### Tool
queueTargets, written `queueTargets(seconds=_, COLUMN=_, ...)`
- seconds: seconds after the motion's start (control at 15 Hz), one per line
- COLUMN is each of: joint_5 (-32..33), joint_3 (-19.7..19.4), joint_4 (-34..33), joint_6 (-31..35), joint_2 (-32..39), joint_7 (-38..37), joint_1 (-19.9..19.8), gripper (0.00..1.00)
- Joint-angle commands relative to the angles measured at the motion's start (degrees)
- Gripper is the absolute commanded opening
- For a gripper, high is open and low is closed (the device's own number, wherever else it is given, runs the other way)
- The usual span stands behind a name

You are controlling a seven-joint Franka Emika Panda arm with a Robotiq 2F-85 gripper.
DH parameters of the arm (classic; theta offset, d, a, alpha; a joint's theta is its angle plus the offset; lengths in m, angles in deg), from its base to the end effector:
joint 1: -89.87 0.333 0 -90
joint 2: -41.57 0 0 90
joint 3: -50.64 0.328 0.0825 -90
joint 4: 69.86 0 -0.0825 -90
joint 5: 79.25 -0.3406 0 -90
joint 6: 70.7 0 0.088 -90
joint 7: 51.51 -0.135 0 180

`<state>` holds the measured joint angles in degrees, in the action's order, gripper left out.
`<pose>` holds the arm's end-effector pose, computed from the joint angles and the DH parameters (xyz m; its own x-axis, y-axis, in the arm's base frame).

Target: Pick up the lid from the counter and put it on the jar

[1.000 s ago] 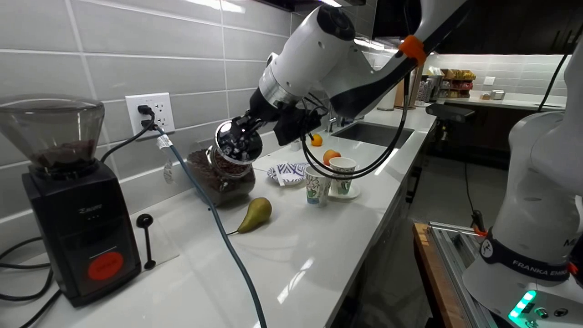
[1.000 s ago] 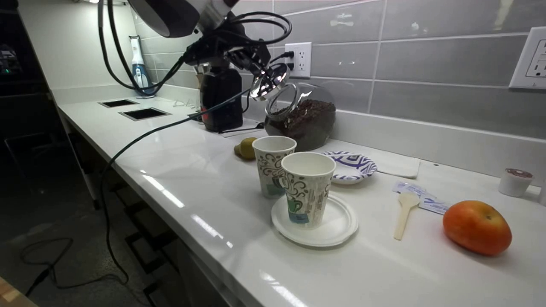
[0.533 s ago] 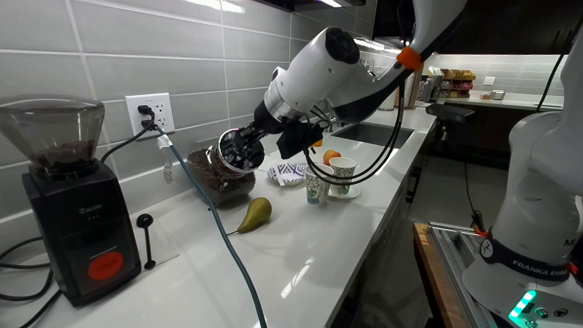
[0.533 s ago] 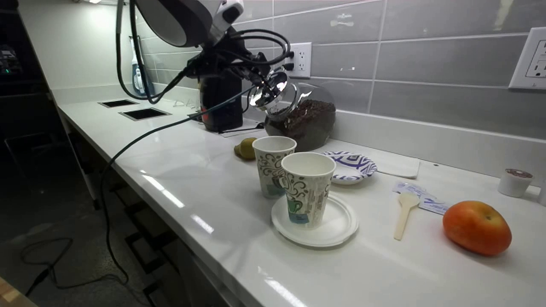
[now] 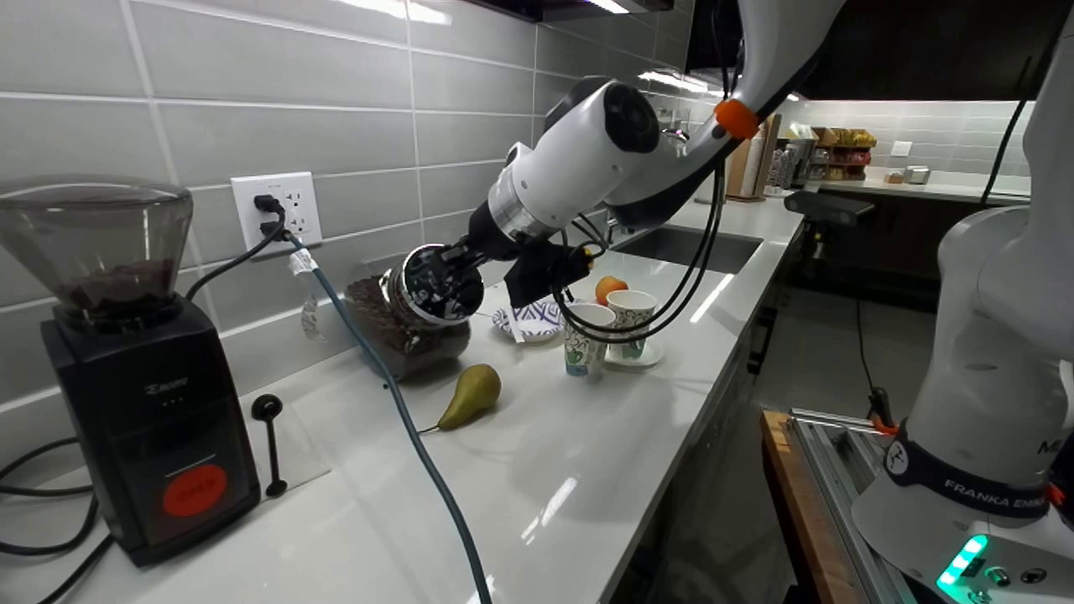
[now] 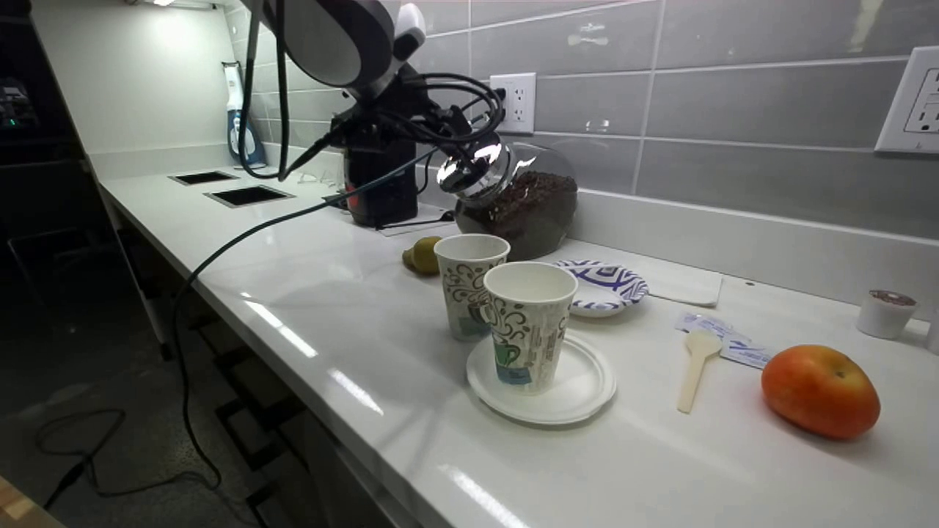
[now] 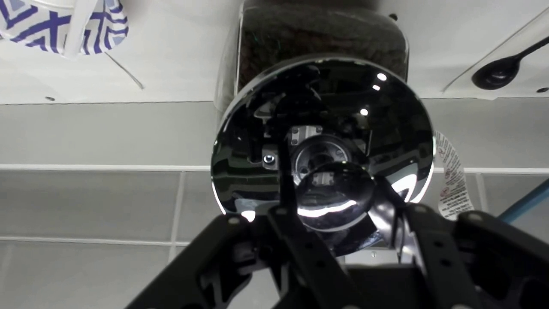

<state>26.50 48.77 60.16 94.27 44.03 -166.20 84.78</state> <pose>0.5093 -0.0136 0.3745 0.5633 -0.2103 0.7991 -0.3984 -0.9164 0.0396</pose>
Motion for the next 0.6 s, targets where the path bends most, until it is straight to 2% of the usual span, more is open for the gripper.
queueTargets(seconds=0.0, joint_5=5.38, joint_3=0.12, joint_4=-3.20, joint_6=1.12, joint_2=2.76, joint_7=-6.74, joint_1=-0.10, gripper=0.21)
queueTargets(seconds=0.53, joint_5=11.69, joint_3=0.70, joint_4=-7.04, joint_6=0.77, joint_2=6.34, joint_7=-13.87, joint_1=-0.16, gripper=0.21)
